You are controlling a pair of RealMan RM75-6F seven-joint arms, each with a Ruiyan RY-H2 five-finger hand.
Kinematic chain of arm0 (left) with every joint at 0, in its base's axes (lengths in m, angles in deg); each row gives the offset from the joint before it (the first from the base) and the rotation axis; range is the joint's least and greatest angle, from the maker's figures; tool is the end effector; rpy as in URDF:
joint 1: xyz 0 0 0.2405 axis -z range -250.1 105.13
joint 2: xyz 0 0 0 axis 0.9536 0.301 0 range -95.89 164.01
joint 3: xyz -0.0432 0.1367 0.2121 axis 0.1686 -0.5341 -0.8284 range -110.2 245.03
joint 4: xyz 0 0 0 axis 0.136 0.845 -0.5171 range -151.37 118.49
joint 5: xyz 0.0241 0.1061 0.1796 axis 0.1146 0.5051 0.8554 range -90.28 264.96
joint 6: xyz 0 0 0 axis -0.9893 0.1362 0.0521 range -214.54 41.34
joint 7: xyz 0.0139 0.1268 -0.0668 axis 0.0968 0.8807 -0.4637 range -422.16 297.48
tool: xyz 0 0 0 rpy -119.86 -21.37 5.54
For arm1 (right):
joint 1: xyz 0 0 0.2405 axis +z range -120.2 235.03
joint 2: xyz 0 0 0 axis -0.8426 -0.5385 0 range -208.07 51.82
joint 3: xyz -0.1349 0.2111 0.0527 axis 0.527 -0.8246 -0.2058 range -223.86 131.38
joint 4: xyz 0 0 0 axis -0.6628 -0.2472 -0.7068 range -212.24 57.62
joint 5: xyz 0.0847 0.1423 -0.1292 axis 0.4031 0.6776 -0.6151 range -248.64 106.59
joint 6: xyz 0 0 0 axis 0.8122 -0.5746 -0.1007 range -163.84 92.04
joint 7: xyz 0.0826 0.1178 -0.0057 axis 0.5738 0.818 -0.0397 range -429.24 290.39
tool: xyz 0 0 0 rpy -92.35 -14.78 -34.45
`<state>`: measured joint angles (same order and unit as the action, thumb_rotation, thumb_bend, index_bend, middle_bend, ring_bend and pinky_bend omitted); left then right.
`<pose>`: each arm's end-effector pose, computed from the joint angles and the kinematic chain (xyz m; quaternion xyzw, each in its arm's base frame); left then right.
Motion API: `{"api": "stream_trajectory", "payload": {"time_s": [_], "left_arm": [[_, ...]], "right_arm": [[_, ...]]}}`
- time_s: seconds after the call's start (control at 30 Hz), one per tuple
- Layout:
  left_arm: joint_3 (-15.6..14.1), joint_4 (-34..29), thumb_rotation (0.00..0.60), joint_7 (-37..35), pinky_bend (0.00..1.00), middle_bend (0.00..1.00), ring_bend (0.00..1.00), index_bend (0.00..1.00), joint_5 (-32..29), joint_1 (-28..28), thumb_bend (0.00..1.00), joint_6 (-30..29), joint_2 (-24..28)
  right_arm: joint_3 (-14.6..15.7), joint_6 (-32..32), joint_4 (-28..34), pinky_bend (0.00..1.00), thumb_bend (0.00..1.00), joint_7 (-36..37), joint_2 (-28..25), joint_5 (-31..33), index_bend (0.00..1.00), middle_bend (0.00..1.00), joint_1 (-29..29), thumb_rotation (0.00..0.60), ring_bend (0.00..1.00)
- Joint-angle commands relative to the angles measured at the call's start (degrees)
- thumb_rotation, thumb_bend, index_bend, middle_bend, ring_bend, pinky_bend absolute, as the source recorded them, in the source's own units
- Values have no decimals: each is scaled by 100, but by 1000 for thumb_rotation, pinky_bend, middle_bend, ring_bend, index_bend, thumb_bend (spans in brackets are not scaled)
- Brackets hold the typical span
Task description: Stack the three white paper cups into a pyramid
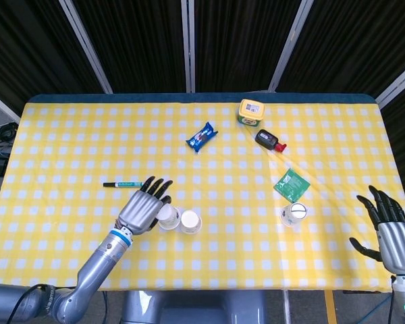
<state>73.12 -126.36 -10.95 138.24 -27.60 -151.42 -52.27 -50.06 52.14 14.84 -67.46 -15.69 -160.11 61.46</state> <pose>-0.0918 0.2731 -0.0151 -0.8082 -0.3075 -0.2986 0.4039 -0.3046 -0.1798 0.1747 0.5940 -0.3600 0.4164 0.5867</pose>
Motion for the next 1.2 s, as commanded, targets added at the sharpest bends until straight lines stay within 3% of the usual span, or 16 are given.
{"api": "stream_trajectory", "payload": {"time_s": [0.03,0.43,0.53,0.6,0.67,0.73,0.97,1.2], "left_arm": [[-40,99,600,199,0,0,0,433,-176,120,460,-95,-237],[-171,160,600,358,0,0,0,411,-335,231,455,-232,-502],[-218,143,600,385,0,0,0,268,-361,247,414,-225,-486],[-263,117,600,415,0,0,0,82,-387,257,340,-214,-456],[-289,81,600,406,0,0,0,8,-379,252,302,-225,-424],[-320,35,600,364,0,0,0,0,-308,220,280,-283,-372],[-569,-208,600,-133,0,0,0,0,418,-123,253,-640,42],[-1196,-299,600,-1060,0,0,0,0,1899,-1002,253,-1633,933]], "right_arm": [[-6,6,-6,129,63,44,-14,1,160,0,-2,600,0],[5,-27,-10,127,63,22,-4,-3,157,0,7,600,0],[10,-38,-6,124,63,-4,3,-1,153,0,9,600,0],[15,-55,-2,123,63,-18,7,7,152,0,11,600,0],[15,-69,-5,122,63,-20,10,18,151,0,14,600,0],[15,-88,-13,121,63,-32,14,35,151,0,18,600,0],[24,-163,-43,111,64,-93,38,86,150,0,32,600,0],[128,-591,152,53,64,-369,-44,306,132,0,99,600,0]]}}
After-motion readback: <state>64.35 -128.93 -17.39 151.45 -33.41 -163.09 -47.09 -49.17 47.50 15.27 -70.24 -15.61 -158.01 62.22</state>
